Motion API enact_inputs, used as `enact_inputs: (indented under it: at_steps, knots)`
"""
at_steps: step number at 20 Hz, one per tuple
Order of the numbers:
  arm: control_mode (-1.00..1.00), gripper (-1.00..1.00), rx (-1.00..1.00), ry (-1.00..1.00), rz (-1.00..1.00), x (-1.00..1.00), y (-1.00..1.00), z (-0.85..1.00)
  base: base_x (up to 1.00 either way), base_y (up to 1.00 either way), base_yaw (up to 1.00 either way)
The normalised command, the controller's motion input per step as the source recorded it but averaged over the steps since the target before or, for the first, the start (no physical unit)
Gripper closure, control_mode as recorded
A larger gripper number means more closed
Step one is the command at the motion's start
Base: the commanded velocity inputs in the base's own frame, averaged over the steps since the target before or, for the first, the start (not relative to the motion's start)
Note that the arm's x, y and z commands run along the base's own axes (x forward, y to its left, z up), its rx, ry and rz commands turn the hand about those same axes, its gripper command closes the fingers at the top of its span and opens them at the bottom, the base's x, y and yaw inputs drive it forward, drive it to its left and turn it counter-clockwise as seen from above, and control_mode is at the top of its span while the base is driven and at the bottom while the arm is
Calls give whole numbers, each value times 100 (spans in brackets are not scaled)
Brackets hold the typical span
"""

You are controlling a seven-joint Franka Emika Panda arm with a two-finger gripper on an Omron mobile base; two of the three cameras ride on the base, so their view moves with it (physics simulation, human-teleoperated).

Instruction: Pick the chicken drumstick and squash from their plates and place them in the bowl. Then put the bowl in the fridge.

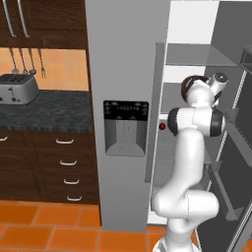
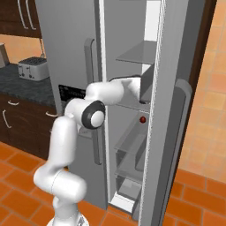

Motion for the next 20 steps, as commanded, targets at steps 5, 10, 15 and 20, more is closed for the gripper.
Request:
enact_inputs:
  at_steps: [5,10,15,20]
  knots:
    - [-100,-100,0,-1,-8,44,0,-5,0,0,0]
    - [-100,-100,0,0,-1,-27,11,27,0,0,0]
    - [-100,-100,0,-3,0,-93,42,31,0,0,0]
    - [-100,-100,-19,-6,0,-100,94,-83,0,0,0]
